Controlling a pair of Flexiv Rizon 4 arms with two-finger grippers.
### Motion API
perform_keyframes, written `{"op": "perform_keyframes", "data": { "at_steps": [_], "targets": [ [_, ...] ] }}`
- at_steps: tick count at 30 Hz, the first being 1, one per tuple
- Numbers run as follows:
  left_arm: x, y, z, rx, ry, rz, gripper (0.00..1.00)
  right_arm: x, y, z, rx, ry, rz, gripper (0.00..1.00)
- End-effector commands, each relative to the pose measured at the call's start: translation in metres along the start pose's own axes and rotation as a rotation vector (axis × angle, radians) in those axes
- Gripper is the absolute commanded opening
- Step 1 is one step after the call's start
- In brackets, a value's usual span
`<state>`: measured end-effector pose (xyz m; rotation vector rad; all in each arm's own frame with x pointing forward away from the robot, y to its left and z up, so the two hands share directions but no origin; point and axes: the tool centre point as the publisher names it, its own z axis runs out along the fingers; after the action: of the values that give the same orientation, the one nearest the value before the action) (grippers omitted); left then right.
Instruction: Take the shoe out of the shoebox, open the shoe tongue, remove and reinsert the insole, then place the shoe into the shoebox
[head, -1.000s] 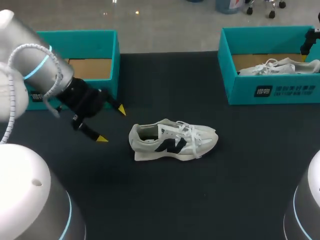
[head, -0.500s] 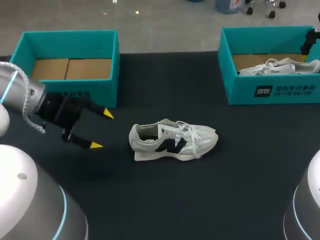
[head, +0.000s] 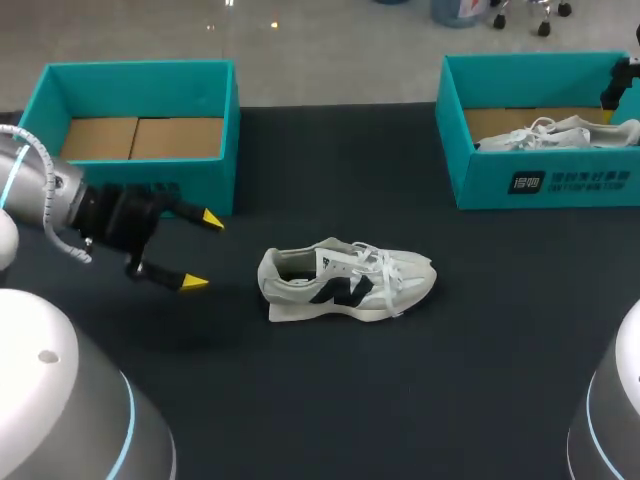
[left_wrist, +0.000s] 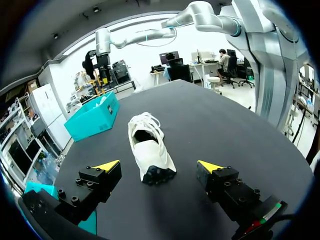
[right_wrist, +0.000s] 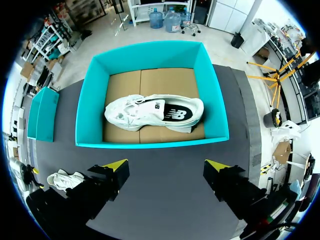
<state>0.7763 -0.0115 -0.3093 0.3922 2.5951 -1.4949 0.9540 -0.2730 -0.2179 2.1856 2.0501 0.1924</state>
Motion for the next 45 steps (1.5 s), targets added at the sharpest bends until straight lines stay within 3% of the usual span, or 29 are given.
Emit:
{"op": "perform_keyframes", "data": {
  "at_steps": [1, 18, 24, 34, 37, 45],
  "targets": [
    [0.013, 0.008, 0.004, 0.061, -0.145, -0.079, 1.00, 0.000, -0.001, 0.000, -0.002, -0.001, 0.001, 1.00],
    [0.013, 0.012, 0.007, 0.074, -0.136, -0.127, 1.00, 0.000, -0.001, 0.000, -0.002, -0.001, 0.001, 1.00],
    [0.006, 0.022, 0.022, 0.114, -0.145, -0.267, 1.00, 0.000, -0.001, 0.000, -0.002, -0.001, 0.001, 1.00],
    [-0.005, 0.054, 0.040, 0.103, -0.130, -0.305, 1.00, 0.000, -0.001, 0.000, -0.002, -0.001, 0.001, 1.00],
    [-0.008, 0.060, 0.046, 0.143, -0.092, -0.313, 1.00, 0.000, -0.001, 0.000, -0.002, -0.001, 0.001, 1.00],
    [-0.016, 0.071, 0.071, 0.147, -0.050, -0.309, 1.00, 0.000, -0.001, 0.000, -0.002, -0.001, 0.001, 1.00]
  ]
}}
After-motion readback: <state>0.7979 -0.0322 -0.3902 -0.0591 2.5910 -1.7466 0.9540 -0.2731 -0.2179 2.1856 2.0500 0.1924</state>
